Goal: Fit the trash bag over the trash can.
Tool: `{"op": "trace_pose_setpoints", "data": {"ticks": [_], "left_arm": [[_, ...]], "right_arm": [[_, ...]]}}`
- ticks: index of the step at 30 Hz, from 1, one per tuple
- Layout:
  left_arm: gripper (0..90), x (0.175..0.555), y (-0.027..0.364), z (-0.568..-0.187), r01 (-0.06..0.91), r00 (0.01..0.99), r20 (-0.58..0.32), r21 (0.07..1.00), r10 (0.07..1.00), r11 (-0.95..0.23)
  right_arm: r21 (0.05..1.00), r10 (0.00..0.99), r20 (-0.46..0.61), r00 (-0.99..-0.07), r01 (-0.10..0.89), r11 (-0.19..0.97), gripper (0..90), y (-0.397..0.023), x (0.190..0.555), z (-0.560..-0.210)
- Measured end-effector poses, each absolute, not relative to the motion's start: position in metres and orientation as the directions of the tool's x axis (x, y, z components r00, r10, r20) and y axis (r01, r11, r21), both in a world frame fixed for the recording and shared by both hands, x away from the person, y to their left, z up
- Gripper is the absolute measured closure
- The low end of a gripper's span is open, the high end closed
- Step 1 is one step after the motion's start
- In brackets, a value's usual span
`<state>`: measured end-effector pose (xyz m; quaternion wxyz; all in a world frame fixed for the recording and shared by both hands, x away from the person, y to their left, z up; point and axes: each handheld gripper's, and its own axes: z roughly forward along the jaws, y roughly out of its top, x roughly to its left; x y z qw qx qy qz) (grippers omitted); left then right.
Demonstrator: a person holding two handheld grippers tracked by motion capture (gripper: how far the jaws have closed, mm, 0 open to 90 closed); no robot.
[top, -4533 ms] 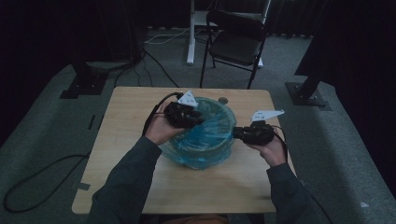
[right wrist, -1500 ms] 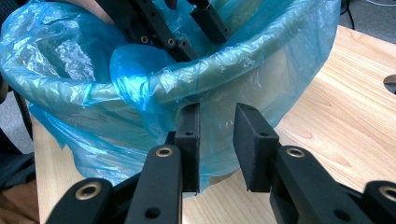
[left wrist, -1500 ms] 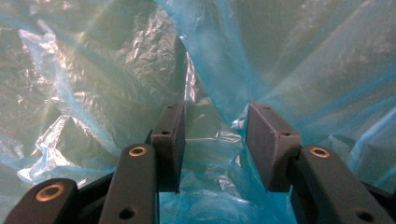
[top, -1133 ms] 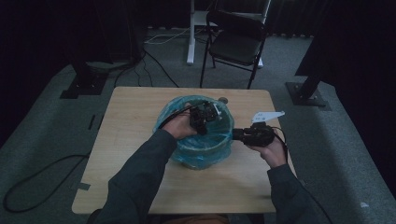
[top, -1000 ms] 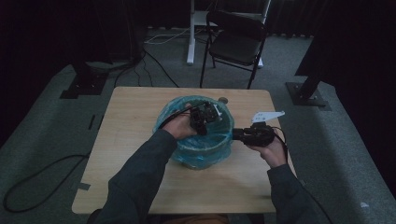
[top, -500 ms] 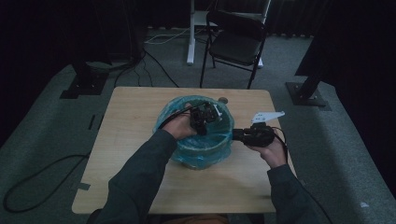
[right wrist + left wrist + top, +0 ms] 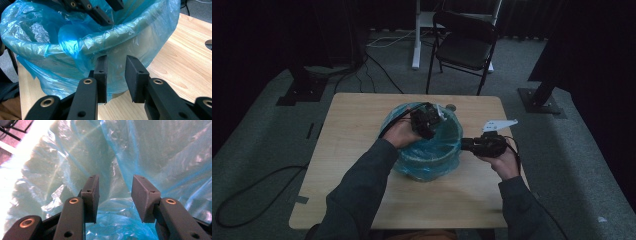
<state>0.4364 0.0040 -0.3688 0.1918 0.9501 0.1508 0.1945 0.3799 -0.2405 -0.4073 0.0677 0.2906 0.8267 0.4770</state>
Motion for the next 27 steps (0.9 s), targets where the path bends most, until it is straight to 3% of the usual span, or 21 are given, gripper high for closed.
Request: {"op": "trace_pose_setpoints", "data": {"ticks": [13,27], "left_arm": [[57.5,0.432,0.022,-0.350,0.226,0.865,0.264,0.552,0.426,-0.802],[57.5,0.423,0.040,-0.335,0.209,0.844,0.273,0.624,0.461,-0.753]], "right_arm": [[0.836,0.551,0.164,-0.818,0.412,0.362,71.5,-0.246,0.378,-0.405],[0.844,0.562,0.158,-0.812,0.406,0.351,71.1,-0.253,0.377,-0.401]]}}
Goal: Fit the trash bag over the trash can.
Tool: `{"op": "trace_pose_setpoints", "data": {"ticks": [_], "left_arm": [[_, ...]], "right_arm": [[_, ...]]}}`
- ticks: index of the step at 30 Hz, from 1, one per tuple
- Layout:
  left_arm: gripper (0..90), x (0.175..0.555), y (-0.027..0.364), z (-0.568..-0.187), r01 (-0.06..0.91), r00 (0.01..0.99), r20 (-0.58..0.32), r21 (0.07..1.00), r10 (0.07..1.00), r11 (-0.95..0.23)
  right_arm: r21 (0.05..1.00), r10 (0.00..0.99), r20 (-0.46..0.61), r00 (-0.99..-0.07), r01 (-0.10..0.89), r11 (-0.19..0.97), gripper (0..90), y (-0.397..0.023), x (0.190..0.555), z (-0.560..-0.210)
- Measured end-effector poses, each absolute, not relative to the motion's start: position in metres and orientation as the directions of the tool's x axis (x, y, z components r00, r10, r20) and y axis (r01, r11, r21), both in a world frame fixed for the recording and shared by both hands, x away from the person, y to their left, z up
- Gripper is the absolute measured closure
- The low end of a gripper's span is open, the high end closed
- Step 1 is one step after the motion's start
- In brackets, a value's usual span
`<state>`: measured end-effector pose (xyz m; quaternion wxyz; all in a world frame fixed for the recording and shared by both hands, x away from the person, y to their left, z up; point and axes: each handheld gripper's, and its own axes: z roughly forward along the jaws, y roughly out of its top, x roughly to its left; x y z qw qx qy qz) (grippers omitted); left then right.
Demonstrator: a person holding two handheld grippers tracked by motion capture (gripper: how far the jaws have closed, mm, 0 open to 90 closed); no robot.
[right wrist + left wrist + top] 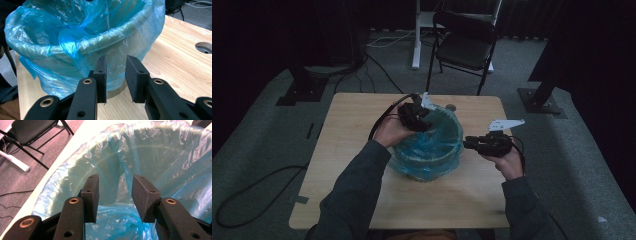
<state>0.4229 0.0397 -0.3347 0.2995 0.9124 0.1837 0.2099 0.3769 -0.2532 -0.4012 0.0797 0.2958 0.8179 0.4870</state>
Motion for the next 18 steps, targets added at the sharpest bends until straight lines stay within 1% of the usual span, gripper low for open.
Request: {"op": "trace_pose_setpoints", "data": {"ticks": [12,13,18], "left_arm": [[57.1,0.415,0.067,-0.332,0.231,0.819,0.254,0.675,0.515,-0.701],[57.0,0.414,0.074,-0.332,0.242,0.808,0.250,0.685,0.534,-0.688],[56.9,0.410,0.091,-0.329,0.247,0.786,0.243,0.719,0.568,-0.649]], "right_arm": [[0.844,0.576,0.157,-0.802,0.413,0.344,70.8,-0.260,0.377,-0.401],[0.843,0.577,0.157,-0.801,0.414,0.345,70.8,-0.261,0.377,-0.402],[0.839,0.584,0.162,-0.795,0.423,0.343,70.8,-0.264,0.378,-0.403]]}}
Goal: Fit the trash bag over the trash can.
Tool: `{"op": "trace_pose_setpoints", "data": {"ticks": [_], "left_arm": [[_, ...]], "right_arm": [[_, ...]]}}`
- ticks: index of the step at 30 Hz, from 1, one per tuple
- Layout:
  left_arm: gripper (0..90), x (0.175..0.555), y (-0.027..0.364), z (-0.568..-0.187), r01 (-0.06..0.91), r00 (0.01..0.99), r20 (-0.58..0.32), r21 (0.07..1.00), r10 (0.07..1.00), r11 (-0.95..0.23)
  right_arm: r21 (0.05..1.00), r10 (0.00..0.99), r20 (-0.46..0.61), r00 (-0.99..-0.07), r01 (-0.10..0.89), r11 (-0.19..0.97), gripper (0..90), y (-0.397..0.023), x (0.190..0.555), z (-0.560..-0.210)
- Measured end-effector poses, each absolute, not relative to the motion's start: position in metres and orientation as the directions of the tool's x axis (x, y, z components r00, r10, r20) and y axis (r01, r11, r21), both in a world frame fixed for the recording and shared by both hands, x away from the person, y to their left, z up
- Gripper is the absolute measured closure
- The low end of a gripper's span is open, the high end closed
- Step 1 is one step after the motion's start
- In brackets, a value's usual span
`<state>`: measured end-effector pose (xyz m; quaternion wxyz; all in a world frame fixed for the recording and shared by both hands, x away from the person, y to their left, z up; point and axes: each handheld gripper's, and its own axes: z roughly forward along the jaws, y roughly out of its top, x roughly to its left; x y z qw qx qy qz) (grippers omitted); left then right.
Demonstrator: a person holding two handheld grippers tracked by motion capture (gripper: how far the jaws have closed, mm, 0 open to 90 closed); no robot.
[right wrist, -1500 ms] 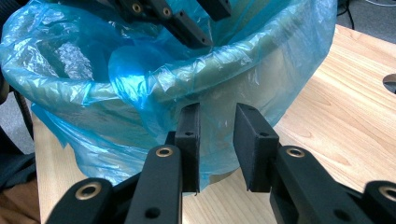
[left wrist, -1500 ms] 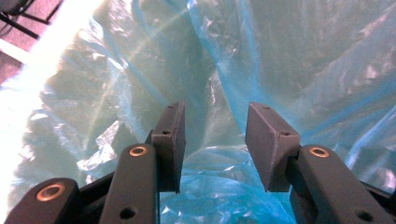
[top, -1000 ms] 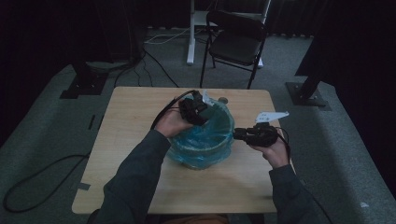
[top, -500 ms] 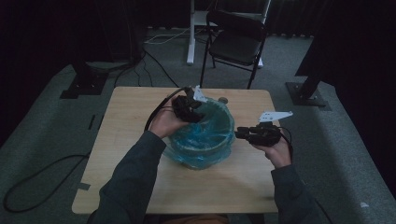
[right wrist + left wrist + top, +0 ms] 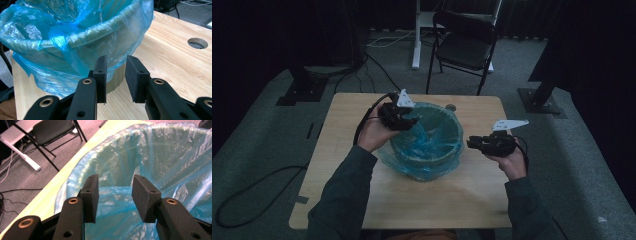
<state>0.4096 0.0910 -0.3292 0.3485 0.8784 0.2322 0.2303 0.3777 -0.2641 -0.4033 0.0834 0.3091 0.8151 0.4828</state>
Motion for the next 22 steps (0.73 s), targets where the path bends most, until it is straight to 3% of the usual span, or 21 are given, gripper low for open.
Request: {"op": "trace_pose_setpoints", "data": {"ticks": [22], "left_arm": [[55.6,0.406,0.155,-0.345,0.326,0.683,0.181,0.792,0.708,-0.517]], "right_arm": [[0.825,0.609,0.165,-0.776,0.447,0.346,70.8,-0.274,0.378,-0.411]]}}
